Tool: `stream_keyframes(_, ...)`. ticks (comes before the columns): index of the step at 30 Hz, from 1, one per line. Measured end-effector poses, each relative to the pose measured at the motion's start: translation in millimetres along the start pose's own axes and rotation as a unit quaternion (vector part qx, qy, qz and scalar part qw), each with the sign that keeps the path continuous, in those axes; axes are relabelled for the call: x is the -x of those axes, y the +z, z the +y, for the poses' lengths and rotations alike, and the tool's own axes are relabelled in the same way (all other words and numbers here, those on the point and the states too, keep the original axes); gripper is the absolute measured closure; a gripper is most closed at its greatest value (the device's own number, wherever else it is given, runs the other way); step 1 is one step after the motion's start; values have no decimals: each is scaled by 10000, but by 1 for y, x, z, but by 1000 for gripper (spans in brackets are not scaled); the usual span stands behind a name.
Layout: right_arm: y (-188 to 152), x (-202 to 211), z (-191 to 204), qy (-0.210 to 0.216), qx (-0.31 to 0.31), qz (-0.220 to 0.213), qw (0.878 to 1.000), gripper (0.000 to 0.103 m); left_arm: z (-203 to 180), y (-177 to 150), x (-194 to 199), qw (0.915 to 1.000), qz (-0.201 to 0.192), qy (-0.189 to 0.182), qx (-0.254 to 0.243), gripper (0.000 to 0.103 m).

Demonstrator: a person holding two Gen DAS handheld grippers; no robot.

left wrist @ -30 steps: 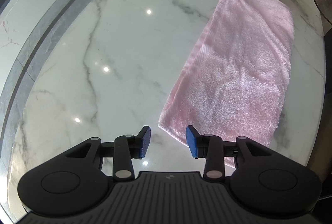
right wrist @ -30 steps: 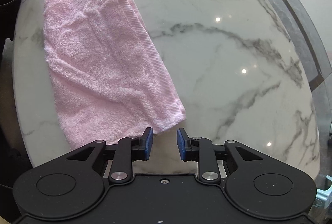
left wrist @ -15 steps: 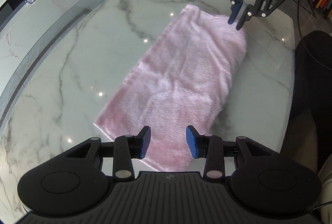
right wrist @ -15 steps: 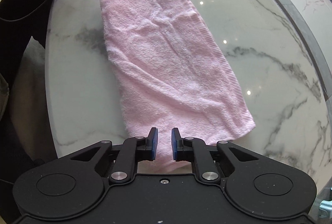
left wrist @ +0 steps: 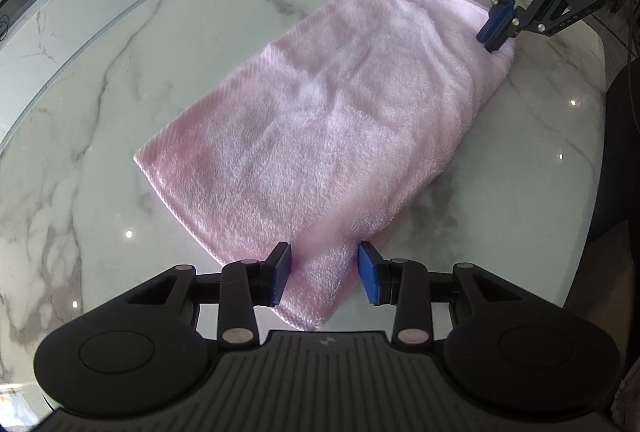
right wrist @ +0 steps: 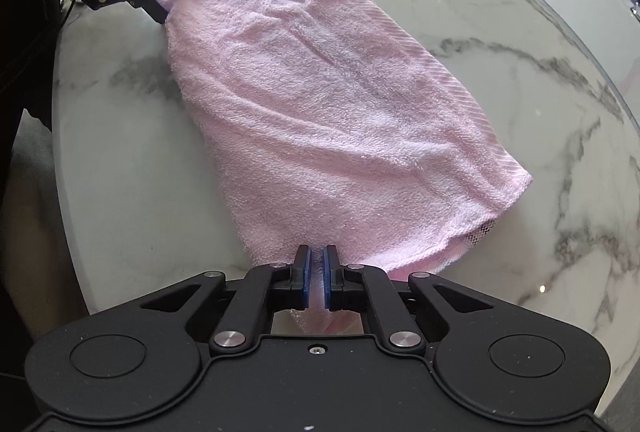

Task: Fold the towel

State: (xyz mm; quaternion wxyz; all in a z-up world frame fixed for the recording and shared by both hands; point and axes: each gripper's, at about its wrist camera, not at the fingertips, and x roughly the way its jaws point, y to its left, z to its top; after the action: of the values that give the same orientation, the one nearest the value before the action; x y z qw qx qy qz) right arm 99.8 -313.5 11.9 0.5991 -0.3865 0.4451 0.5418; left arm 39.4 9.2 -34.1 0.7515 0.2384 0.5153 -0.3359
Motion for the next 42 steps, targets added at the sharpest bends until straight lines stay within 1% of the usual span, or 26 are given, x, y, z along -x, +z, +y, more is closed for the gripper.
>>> stream_keyframes(4, -6, 1, -1, -43, -162, -180, 9997, 98, 6, -7, -1, 9993, -169, -47, 340, 68)
stream_keyframes(8, -4, 3, -1, -158, -320, -215, 9991, 98, 2, -12, 1, 9980, -319, 80, 536, 68)
stream_keyframes(10, -5, 5, -2, -165, -526, -219, 9982, 96, 1, -15, 5, 9963, -416, 138, 735, 68)
stream_keyframes(12, -7, 9, -7, -157, -911, -297, 9953, 93, 0, -17, 11, 9940, -522, 170, 948, 68)
stream_keyframes(14, -10, 15, -10, -173, -1241, -438, 9911, 85, -4, -17, 19, 9915, -646, 206, 1115, 68)
stream_keyframes(15, -12, 20, -10, -173, -1397, -532, 9886, 83, -6, -17, 23, 9904, -703, 227, 1168, 68)
stream_keyframes(17, -13, 31, -6, -231, -1644, -731, 9834, 70, -12, -17, 34, 9882, -847, 290, 1246, 67)
stream_keyframes(18, -13, 37, -2, -267, -1729, -828, 9811, 66, -15, -17, 40, 9868, -937, 312, 1286, 66)
stream_keyframes(19, -13, 42, 1, -297, -1773, -917, 9794, 56, -17, -18, 45, 9853, -1018, 326, 1331, 64)
stream_keyframes(20, -13, 48, 5, -302, -1830, -1020, 9773, 51, -18, -17, 50, 9839, -1081, 321, 1388, 63)
stream_keyframes(21, -12, 54, 10, -270, -1904, -1143, 9747, 50, -19, -17, 56, 9823, -1151, 308, 1446, 61)
stream_keyframes(22, -11, 60, 14, -242, -1974, -1264, 9718, 45, -20, -17, 63, 9804, -1238, 279, 1505, 60)
stream_keyframes(23, -10, 65, 18, -218, -2039, -1381, 9690, 37, -22, -16, 71, 9783, -1335, 261, 1561, 60)
stream_keyframes(24, -8, 70, 23, -208, -2093, -1496, 9661, 32, -23, -15, 80, 9758, -1453, 274, 1611, 57)
stream_keyframes(25, -5, 75, 28, -228, -2131, -1604, 9635, 23, -24, -14, 87, 9730, -1565, 306, 1670, 52)
stream_keyframes(26, -3, 80, 33, -254, -2158, -1701, 9612, 18, -25, -14, 95, 9696, -1683, 338, 1743, 51)
stream_keyframes(28, 2, 88, 45, -291, -2183, -1876, 9572, 12, -26, -13, 110, 9608, -1929, 401, 1953, 39)
stream_keyframes(31, 9, 102, 64, -496, -2262, -2178, 9481, 10, -33, -12, 124, 9495, -2178, 523, 2196, 36)
stream_keyframes(32, 10, 106, 70, -634, -2305, -2271, 9441, 10, -36, -13, 127, 9464, -2238, 570, 2259, 34)
stream_keyframes(33, 11, 110, 78, -832, -2370, -2385, 9381, 10, -38, -15, 129, 9430, -2283, 606, 2344, 28)
stream_keyframes(34, 11, 113, 84, -989, -2441, -2468, 9326, 10, -41, -17, 131, 9379, -2331, 664, 2481, 26)
stream_keyframes(37, 7, 114, 102, -1378, -2792, -2664, 9122, 10, -48, -22, 130, 9267, -2344, 915, 2792, 26)
stream_keyframes(39, 3, 113, 113, -1592, -3028, -2758, 8983, 10, -55, -26, 126, 9220, -2233, 1239, 2911, 26)
stream_keyframes(42, -3, 104, 127, -1785, -3185, -2874, 8855, 10, -64, -37, 125, 9146, -2177, 1594, 3013, 26)
